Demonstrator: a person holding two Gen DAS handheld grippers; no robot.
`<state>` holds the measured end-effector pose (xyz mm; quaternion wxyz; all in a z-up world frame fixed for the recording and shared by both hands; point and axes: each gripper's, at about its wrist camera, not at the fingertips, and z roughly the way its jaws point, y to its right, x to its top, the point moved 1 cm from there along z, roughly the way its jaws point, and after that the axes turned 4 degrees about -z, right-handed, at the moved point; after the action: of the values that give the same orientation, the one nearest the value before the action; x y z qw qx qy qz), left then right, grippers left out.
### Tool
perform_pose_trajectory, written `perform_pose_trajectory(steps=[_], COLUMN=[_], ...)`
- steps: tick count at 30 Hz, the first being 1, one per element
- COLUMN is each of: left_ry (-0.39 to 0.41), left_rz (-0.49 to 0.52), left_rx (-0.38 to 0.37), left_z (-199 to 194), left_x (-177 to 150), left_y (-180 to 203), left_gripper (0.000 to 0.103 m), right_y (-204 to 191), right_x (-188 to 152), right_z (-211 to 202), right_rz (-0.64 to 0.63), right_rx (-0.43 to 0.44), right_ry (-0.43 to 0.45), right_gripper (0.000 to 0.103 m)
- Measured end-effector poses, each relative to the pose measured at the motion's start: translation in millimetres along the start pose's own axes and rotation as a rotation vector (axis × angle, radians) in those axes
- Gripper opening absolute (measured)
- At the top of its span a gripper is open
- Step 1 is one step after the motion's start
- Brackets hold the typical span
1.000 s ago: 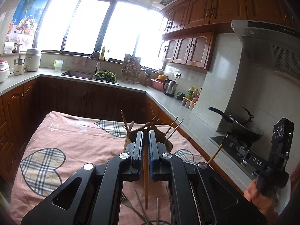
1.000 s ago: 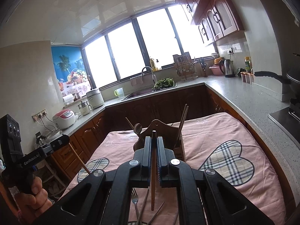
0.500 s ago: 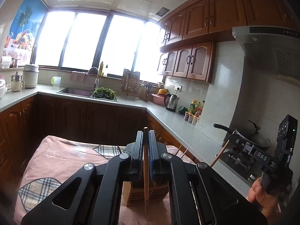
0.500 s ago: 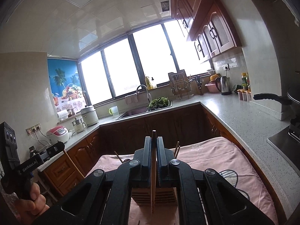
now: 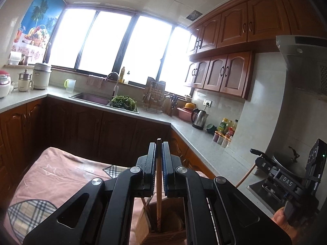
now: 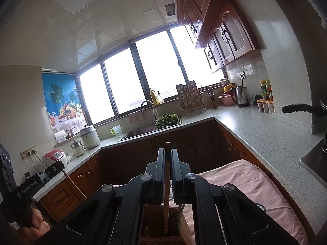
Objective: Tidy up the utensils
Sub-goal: 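Lower the wooden chopsticks in both tools into the holder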
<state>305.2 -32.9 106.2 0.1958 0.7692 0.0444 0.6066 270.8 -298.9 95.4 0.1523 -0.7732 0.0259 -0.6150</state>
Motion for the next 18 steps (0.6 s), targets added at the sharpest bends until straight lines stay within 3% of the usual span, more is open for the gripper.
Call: perform_pose_trajectory(steps=[5, 15, 18], left_ry=[-0.044, -0.158, -0.144], left_rz=[-0.036, -0.014, 0.007], left_rx=[0.046, 0.057, 0.069], left_z=[25, 57, 56], left_x=[-25, -62, -66], left_y=[-15, -17, -14], left_gripper=[0.004, 0.005, 0.005], right_y=[13, 21, 23], right_x=[-25, -61, -66], right_z=[25, 59, 65], right_rz=[0.029, 0.063, 0.069], right_rx=[-0.011, 0.006, 0.007], right_ry=[-0.066, -0.183, -0.206], right_gripper=[0.005, 0.005, 0.005])
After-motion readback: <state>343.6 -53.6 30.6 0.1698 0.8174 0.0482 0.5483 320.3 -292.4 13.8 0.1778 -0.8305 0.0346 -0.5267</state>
